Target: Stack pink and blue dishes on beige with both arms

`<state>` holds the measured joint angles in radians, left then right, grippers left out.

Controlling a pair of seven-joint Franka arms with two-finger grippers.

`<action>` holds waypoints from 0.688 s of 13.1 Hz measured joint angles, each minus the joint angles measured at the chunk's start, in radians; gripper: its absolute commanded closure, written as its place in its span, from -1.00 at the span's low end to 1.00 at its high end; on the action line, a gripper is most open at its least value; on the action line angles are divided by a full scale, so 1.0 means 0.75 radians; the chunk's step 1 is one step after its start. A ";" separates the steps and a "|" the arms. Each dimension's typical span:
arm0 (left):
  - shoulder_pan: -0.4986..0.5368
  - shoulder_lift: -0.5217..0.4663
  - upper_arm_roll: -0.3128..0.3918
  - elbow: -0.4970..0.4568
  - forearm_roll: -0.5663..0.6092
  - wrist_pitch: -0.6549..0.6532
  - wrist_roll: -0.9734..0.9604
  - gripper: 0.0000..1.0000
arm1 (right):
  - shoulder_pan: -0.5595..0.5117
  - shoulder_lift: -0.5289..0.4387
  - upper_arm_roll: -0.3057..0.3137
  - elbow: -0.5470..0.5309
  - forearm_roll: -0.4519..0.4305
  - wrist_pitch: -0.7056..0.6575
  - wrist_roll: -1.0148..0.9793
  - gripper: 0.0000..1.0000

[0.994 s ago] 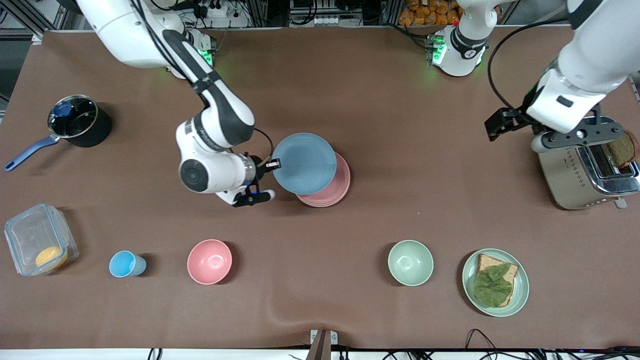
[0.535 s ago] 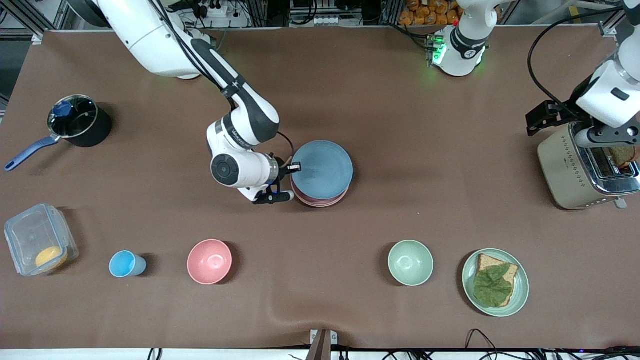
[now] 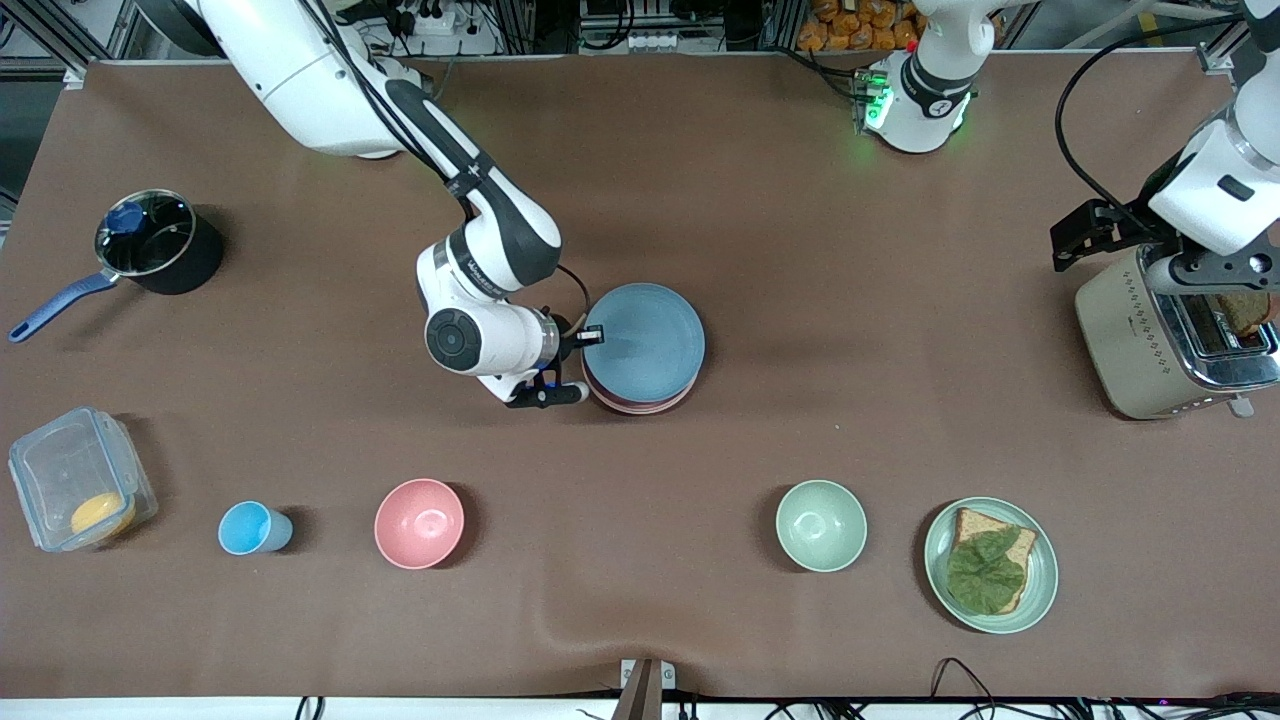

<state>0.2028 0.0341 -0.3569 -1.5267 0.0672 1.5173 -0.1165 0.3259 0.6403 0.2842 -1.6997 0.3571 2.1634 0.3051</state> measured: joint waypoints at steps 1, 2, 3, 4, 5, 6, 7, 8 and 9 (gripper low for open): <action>0.000 0.000 0.000 0.000 0.000 0.000 0.000 -1.00 | -0.001 0.000 -0.004 0.002 0.000 0.000 0.000 -1.00; -0.001 0.000 0.000 -0.001 0.000 0.000 0.000 -1.00 | -0.003 -0.002 -0.006 0.007 0.000 -0.001 0.000 -1.00; -0.001 0.000 0.000 -0.001 0.000 0.000 0.000 -1.00 | -0.011 -0.010 -0.008 0.012 0.000 -0.010 0.000 -1.00; -0.001 0.000 0.000 -0.001 -0.001 0.000 0.000 -1.00 | -0.028 -0.027 -0.012 0.023 0.000 -0.045 0.000 -1.00; -0.002 0.000 0.001 -0.001 -0.001 -0.001 0.000 -1.00 | -0.065 -0.056 -0.016 0.031 -0.001 -0.102 -0.005 -1.00; -0.002 0.000 0.001 -0.001 -0.001 -0.003 0.000 -1.00 | -0.120 -0.095 -0.021 0.038 -0.007 -0.170 -0.029 -1.00; -0.003 0.000 0.001 -0.001 -0.008 -0.008 0.000 -1.00 | -0.188 -0.139 -0.025 0.040 -0.030 -0.231 -0.070 -1.00; -0.003 -0.001 0.001 -0.001 -0.021 -0.014 0.000 -1.00 | -0.258 -0.181 -0.028 0.040 -0.099 -0.280 -0.104 -1.00; -0.003 -0.003 0.003 -0.001 -0.034 -0.016 -0.004 -1.00 | -0.328 -0.214 -0.028 0.039 -0.189 -0.318 -0.142 -1.00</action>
<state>0.2007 0.0319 -0.3549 -1.5276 0.0421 1.5052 -0.1193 0.0798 0.4796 0.2630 -1.6702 0.2156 1.9250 0.1983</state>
